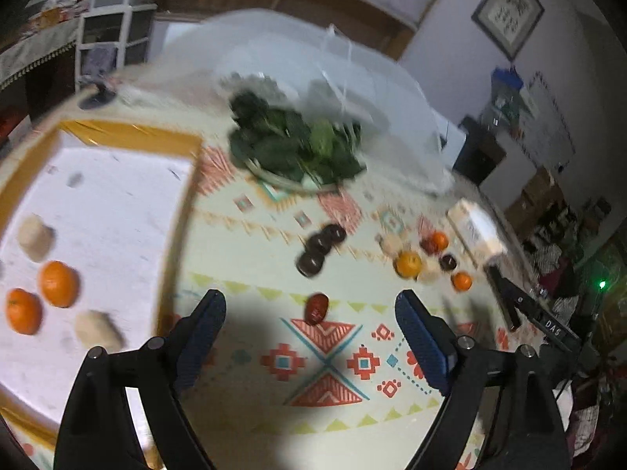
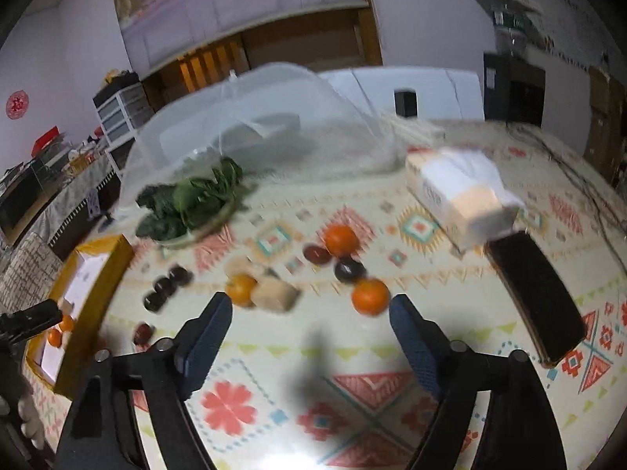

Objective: Organize fruits
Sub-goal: 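Grasp a red date with the left tool while the right tool grasps a tan cube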

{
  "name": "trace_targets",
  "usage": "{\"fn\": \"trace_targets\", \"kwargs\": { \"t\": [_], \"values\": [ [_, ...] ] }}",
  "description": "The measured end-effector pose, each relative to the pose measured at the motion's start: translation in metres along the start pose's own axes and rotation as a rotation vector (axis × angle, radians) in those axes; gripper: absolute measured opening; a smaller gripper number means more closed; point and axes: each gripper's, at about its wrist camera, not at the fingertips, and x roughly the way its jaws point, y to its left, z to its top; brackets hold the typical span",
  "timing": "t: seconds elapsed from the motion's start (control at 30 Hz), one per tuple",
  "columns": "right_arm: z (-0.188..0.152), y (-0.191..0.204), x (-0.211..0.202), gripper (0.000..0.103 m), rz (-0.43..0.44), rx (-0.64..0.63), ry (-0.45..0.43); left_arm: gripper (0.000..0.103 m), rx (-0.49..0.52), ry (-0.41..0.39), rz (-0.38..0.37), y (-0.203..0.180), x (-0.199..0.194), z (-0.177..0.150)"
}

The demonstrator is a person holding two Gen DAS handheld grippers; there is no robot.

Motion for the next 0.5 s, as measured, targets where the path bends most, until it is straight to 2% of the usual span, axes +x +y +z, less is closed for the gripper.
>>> {"fn": "trace_targets", "kwargs": {
  "t": [0.07,0.4,0.5],
  "values": [
    [-0.004,-0.001,0.015,0.075,0.028,-0.006,0.035,0.088,0.023,0.026,0.006,-0.007,0.016,-0.005],
    [-0.005,0.023,0.072,0.074,0.082,-0.148,0.09,0.083,0.131,0.066,0.049,-0.013,0.05,-0.023],
    [-0.003,0.024,0.086,0.074,0.104,-0.175,0.116,0.076,0.154,0.078,0.046,-0.017,0.06,-0.021]
  ]
}}
